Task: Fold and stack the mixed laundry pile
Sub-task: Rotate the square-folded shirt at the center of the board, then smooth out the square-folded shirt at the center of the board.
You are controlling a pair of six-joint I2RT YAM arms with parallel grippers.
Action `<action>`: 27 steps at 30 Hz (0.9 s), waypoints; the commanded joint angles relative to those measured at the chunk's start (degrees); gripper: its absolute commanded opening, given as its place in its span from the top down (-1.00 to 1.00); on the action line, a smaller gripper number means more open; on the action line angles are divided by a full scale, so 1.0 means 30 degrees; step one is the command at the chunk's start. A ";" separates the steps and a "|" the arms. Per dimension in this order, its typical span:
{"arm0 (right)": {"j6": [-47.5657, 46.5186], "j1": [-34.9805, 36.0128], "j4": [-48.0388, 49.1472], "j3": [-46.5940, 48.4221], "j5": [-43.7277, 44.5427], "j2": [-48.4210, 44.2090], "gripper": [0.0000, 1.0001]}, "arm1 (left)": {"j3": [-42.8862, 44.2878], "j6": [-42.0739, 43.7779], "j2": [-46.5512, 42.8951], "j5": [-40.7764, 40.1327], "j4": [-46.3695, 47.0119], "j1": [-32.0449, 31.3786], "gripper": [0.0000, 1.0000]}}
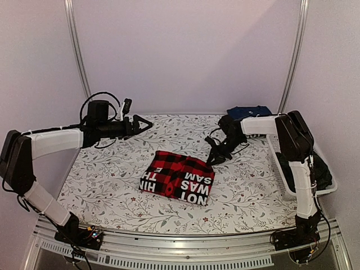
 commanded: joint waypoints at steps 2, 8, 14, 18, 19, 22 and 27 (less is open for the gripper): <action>-0.0733 -0.1282 -0.1668 0.5691 0.3031 0.2586 1.00 | 0.0932 -0.0567 0.1895 0.1350 -0.0454 -0.0311 -0.99; -0.0160 -0.2161 -0.1460 0.6218 0.2597 0.0725 -0.11 | 0.1619 -0.1389 0.3571 0.2394 -0.0103 -0.2373 -0.99; 0.3895 -0.1739 0.5757 -0.1542 -0.4957 -0.4931 -0.25 | 0.3436 -0.3397 0.6141 0.3509 0.1019 -0.4048 -0.99; 0.8032 0.0402 1.1400 -0.5174 -0.7922 -0.5960 -0.25 | 0.4400 -0.5090 0.8587 0.4186 0.2337 -0.4089 -0.99; 0.9157 0.0820 1.3012 -0.6377 -0.8423 -0.5843 -0.25 | 0.4738 -0.5112 0.9106 0.4175 0.2224 -0.4048 -1.00; 1.1594 0.1201 1.6300 -0.8513 -0.8850 -0.5074 -0.26 | 0.5777 -0.5008 1.0762 0.3865 0.1545 -0.3643 -0.99; 1.0353 0.0322 1.6234 -1.0037 -0.8579 -0.2734 -0.24 | 0.6360 -0.5495 1.3099 0.3807 0.1465 -0.2464 -1.00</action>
